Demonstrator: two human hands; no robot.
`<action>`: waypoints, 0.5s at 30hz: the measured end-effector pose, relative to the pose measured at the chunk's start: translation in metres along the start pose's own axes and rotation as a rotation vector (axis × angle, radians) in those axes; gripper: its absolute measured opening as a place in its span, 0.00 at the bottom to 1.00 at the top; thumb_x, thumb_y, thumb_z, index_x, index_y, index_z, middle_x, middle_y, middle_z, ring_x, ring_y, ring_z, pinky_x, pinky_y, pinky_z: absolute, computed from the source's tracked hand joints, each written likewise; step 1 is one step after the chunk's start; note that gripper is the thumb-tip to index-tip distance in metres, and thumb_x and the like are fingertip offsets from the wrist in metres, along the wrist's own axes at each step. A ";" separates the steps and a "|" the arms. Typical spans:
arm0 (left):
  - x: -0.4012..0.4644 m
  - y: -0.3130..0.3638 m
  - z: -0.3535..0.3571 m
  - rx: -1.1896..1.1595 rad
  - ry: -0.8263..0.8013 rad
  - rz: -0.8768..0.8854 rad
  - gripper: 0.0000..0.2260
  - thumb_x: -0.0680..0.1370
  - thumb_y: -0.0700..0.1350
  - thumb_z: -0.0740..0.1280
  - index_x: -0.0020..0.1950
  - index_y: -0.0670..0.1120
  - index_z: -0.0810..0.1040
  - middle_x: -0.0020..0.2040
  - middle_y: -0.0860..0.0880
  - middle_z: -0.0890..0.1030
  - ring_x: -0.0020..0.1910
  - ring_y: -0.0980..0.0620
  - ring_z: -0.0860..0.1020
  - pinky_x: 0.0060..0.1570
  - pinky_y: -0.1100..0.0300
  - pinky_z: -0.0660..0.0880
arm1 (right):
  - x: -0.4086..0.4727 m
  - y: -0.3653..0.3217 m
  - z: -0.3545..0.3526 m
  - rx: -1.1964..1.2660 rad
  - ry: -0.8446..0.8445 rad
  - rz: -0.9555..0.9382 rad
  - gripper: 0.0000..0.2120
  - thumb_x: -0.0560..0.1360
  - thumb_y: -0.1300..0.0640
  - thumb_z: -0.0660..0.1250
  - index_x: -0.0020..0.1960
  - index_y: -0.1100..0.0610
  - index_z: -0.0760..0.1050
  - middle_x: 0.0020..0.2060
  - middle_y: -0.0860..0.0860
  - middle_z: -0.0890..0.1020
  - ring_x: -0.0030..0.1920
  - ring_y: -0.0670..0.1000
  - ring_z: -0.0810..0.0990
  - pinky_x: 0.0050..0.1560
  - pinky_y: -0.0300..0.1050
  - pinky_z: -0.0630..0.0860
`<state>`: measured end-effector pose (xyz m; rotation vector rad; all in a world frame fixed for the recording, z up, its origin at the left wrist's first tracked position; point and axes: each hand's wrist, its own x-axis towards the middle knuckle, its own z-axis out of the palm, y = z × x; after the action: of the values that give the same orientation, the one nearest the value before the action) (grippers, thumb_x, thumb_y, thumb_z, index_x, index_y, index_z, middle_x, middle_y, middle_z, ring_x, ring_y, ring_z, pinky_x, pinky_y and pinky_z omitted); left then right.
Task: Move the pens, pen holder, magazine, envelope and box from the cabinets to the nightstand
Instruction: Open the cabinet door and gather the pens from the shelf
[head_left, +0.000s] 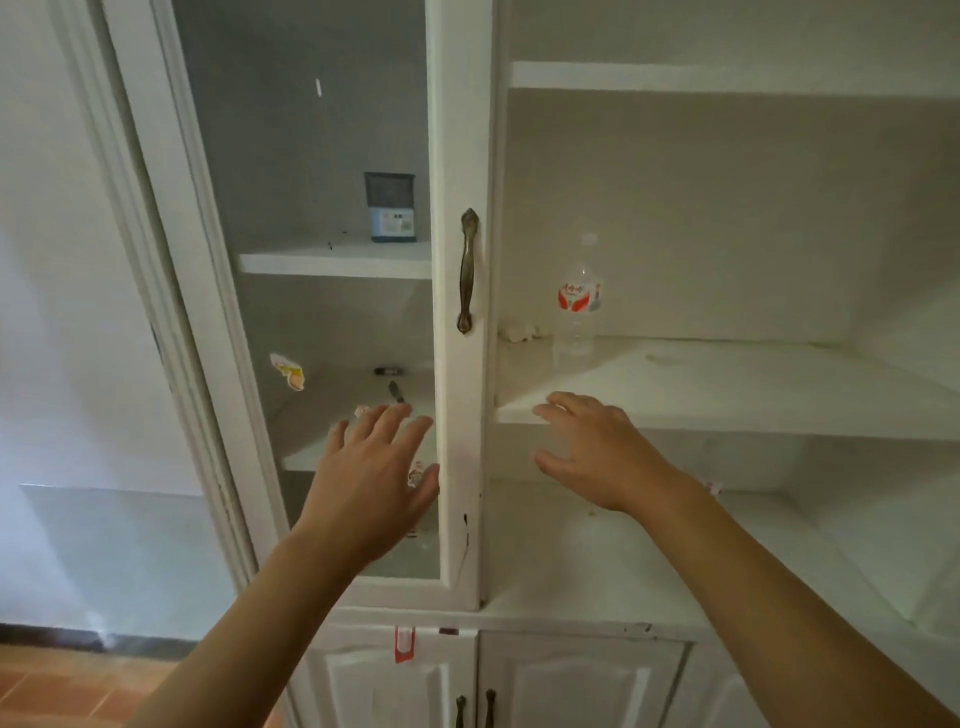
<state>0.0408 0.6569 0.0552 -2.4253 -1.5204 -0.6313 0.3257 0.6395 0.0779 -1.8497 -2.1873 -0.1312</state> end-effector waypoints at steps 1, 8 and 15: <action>0.007 0.000 -0.001 0.009 0.009 0.003 0.29 0.80 0.66 0.50 0.78 0.56 0.65 0.78 0.50 0.68 0.79 0.46 0.63 0.77 0.38 0.60 | 0.007 0.002 -0.001 0.009 0.008 0.001 0.31 0.83 0.40 0.60 0.83 0.50 0.60 0.82 0.50 0.60 0.81 0.51 0.56 0.80 0.54 0.54; 0.053 0.000 -0.013 0.070 0.119 0.007 0.27 0.80 0.64 0.53 0.74 0.53 0.70 0.74 0.49 0.73 0.75 0.45 0.68 0.74 0.39 0.65 | 0.055 0.024 0.010 0.009 0.028 -0.056 0.28 0.83 0.41 0.60 0.80 0.50 0.64 0.80 0.50 0.64 0.78 0.53 0.62 0.76 0.55 0.61; 0.088 0.011 -0.017 0.093 0.227 -0.077 0.27 0.81 0.63 0.59 0.76 0.51 0.68 0.76 0.46 0.70 0.76 0.44 0.67 0.74 0.41 0.65 | 0.089 0.046 0.021 0.065 -0.021 -0.101 0.27 0.84 0.40 0.60 0.80 0.50 0.66 0.79 0.50 0.65 0.78 0.54 0.64 0.76 0.55 0.62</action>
<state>0.0798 0.7157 0.1116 -2.1532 -1.5185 -0.8020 0.3544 0.7375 0.0766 -1.7146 -2.2719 -0.0604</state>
